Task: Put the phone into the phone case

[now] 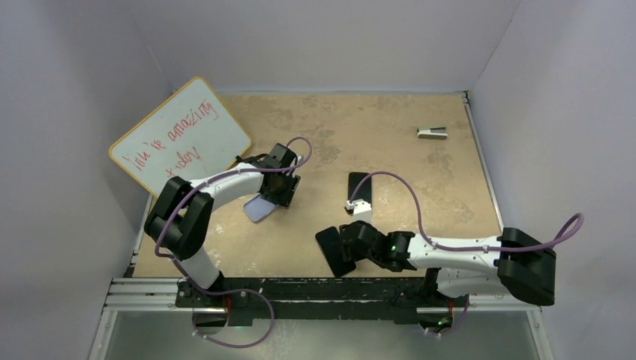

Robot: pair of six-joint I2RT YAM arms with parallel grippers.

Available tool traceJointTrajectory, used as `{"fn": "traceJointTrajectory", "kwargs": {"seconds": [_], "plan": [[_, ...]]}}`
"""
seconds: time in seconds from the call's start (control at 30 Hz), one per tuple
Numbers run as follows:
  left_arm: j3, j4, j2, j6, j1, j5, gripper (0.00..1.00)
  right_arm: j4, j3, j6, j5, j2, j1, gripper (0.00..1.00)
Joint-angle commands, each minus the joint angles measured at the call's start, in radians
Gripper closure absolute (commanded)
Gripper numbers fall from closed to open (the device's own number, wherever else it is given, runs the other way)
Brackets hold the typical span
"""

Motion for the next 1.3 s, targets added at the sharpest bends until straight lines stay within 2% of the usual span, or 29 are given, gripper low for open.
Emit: {"fn": "traceJointTrajectory", "kwargs": {"seconds": [0.0, 0.33, 0.5, 0.6, 0.7, 0.73, 0.87, 1.0, 1.1, 1.27], "plan": [[0.050, -0.023, -0.014, 0.041, 0.005, -0.028, 0.55, 0.020, -0.010, 0.013, 0.002, -0.020, 0.003, 0.53], [0.063, -0.048, 0.070, 0.069, 0.012, 0.010, 0.54, -0.003, 0.009, 0.006, 0.002, -0.043, 0.002, 0.45], [0.056, -0.036, 0.067, 0.052, 0.009, -0.007, 0.67, 0.004, 0.007, 0.004, 0.007, -0.057, 0.003, 0.40], [0.053, -0.036, 0.057, 0.036, 0.007, -0.012, 0.86, 0.020, 0.011, -0.012, 0.005, -0.053, 0.002, 0.28], [0.042, -0.025, 0.036, 0.009, 0.006, 0.011, 0.97, 0.028, 0.022, -0.031, -0.009, -0.036, 0.003, 0.16], [0.037, -0.017, 0.024, -0.008, 0.006, 0.025, 1.00, 0.034, 0.026, -0.042, -0.018, -0.030, 0.003, 0.12], [0.016, 0.021, -0.031, -0.072, 0.004, 0.097, 1.00, 0.051, 0.049, -0.066, -0.048, 0.008, 0.004, 0.02], [-0.008, 0.055, -0.074, -0.156, 0.005, 0.133, 1.00, 0.047, 0.083, -0.071, -0.051, 0.060, 0.012, 0.01], [-0.043, 0.106, -0.091, -0.223, 0.007, 0.184, 1.00, 0.043, 0.115, -0.081, -0.051, 0.117, 0.017, 0.05], [-0.103, 0.207, -0.097, -0.316, 0.006, 0.234, 1.00, -0.011, 0.183, -0.086, 0.005, 0.206, 0.042, 0.07]]}}
